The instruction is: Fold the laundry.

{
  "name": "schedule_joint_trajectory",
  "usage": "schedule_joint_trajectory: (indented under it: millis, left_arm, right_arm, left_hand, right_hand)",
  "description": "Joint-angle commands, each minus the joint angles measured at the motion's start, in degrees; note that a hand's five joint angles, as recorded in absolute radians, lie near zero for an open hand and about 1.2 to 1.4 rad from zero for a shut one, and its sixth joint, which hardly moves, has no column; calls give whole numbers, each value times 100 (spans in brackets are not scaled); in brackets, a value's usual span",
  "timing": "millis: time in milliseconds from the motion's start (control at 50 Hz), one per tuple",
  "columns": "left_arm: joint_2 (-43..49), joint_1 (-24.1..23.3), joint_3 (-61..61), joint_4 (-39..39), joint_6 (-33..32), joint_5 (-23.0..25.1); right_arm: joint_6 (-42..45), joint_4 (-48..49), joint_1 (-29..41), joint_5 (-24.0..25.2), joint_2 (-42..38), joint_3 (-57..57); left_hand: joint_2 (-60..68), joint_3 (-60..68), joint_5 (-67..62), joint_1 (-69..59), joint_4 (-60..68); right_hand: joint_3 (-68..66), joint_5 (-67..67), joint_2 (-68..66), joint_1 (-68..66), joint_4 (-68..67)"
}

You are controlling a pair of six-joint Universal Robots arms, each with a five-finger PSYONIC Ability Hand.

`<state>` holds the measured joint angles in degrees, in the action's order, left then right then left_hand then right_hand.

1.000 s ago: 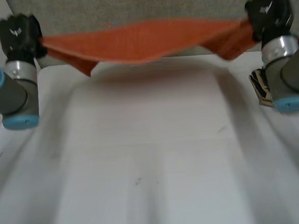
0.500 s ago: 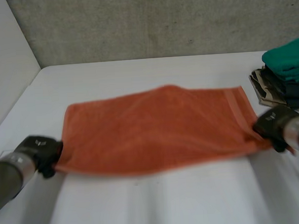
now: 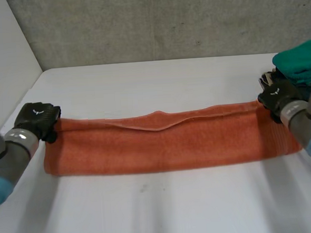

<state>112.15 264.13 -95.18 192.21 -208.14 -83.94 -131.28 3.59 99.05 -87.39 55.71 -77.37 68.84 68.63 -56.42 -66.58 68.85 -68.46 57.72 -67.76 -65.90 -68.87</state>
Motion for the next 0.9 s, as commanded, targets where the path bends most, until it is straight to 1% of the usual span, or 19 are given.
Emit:
schedule_joint_trajectory:
  millis: [20, 60, 220, 240, 260, 280, 300, 320, 340, 400, 440, 520, 540, 560, 620, 640, 720, 800, 900]
  left_arm:
    - [913, -300, 965, -87, 2, -825]
    - [1115, -344, 1219, -78, 11, -966]
    - [1432, -520, 1678, -78, 37, -1011]
    - [1450, -555, 1713, -78, 37, -1011]
    - [1476, -582, 1739, -78, 37, -1011]
    - [1503, -634, 1783, -78, 37, -1019]
    - [1529, -713, 1836, -87, 28, -1011]
    - [1538, -766, 1862, -87, 37, -1019]
    - [1547, -793, 1871, -87, 46, -1020]
    - [1468, -828, 1810, -87, 177, -1020]
    - [1415, -837, 1766, -104, 282, -1028]
    - [942, -802, 1495, -122, 643, -993]
    - [732, -784, 1276, -114, 757, -958]
    - [634, -784, 1161, -87, 810, -949]
    - [301, -775, 766, 9, 915, -932]
    - [229, -775, 686, 36, 916, -923]
    - [-35, -784, 273, 308, 925, -809]
    - [-167, -810, -53, 607, 934, -616]
    - [-184, -837, -273, 844, 942, -527]
  right_arm:
    - [50, 352, 141, -68, -859, 950]
    - [59, 440, 176, -68, -1052, 1170]
    - [190, 739, 299, -85, -1870, 2076]
    - [225, 748, 334, -112, -2027, 2224]
    - [252, 765, 404, -86, -2099, 2269]
    - [261, 774, 422, -68, -2117, 2270]
    - [252, 809, 466, -51, -2143, 2296]
    - [217, 844, 475, -59, -2126, 2288]
    - [147, 975, 545, -94, -2047, 2270]
    - [-37, 1064, 563, -121, -1845, 2113]
    - [-450, 1064, 502, -86, -1442, 1735]
    - [-1258, 1038, 414, 72, -616, 953]
    - [-1408, 1003, 396, 142, -449, 812]
    - [-1618, 899, 361, 326, -134, 506]
    - [-1865, 626, 177, 590, 237, 91]
    - [-1962, 390, -33, 774, 404, -119]
    - [-1972, -243, -552, 1100, 598, -489]
    - [-1936, -692, -816, 1381, 617, -691]
    - [-1796, -685, -1019, 1540, 599, -850]
  left_hand:
    - [1116, 1137, -1358, -1342, 1115]
    - [1116, 1137, -1358, -1342, 1115]
    - [1116, 1137, -1358, -1342, 1115]
    - [1116, 1137, -1358, -1342, 1115]
    - [-281, -259, 39, 55, -282]
    - [-4291, -4270, 4049, 4065, -4293]
    - [-5547, -5526, 5305, 5321, -5549]
    - [-5493, -5472, 5251, 5267, -5494]
    - [-5884, -5863, 5642, 5658, -5885]
    - [-5884, -5863, 5642, 5658, -5885]
    - [-5884, -5863, 5642, 5658, -5885]
    - [-5884, -5863, 5642, 5658, -5885]
    - [-5884, -5863, 5642, 5658, -5885]
    - [-5884, -5863, 5642, 5658, -5885]
    - [-5884, -5863, 5642, 5658, -5885]
    - [-5884, -5863, 5642, 5658, -5885]
    - [-5884, -5863, 5642, 5658, -5885]
    - [-5884, -5863, 5642, 5658, -5885]
    - [-5884, -5863, 5642, 5658, -5885]
  right_hand:
    - [-1154, 1228, -1224, -1410, -1113]
    - [-1154, 1228, -1224, -1410, -1113]
    - [-1060, 1134, -1130, -1316, -1019]
    - [5802, -5728, 5732, 5546, 5843]
    - [5846, -5772, 5776, 5590, 5887]
    - [5846, -5772, 5776, 5590, 5887]
    - [5846, -5772, 5776, 5590, 5887]
    - [5846, -5772, 5776, 5590, 5887]
    - [5846, -5772, 5776, 5590, 5887]
    - [5846, -5772, 5776, 5590, 5887]
    - [5846, -5772, 5776, 5590, 5887]
    - [5846, -5772, 5776, 5590, 5887]
    - [5846, -5772, 5776, 5590, 5887]
    - [5846, -5772, 5776, 5590, 5887]
    - [5846, -5772, 5776, 5590, 5887]
    - [5508, -5433, 5438, 5252, 5549]
    - [4344, -4270, 4275, 4088, 4385]
    - [3485, -3411, 3415, 3229, 3526]
    - [3230, -3156, 3161, 2975, 3272]
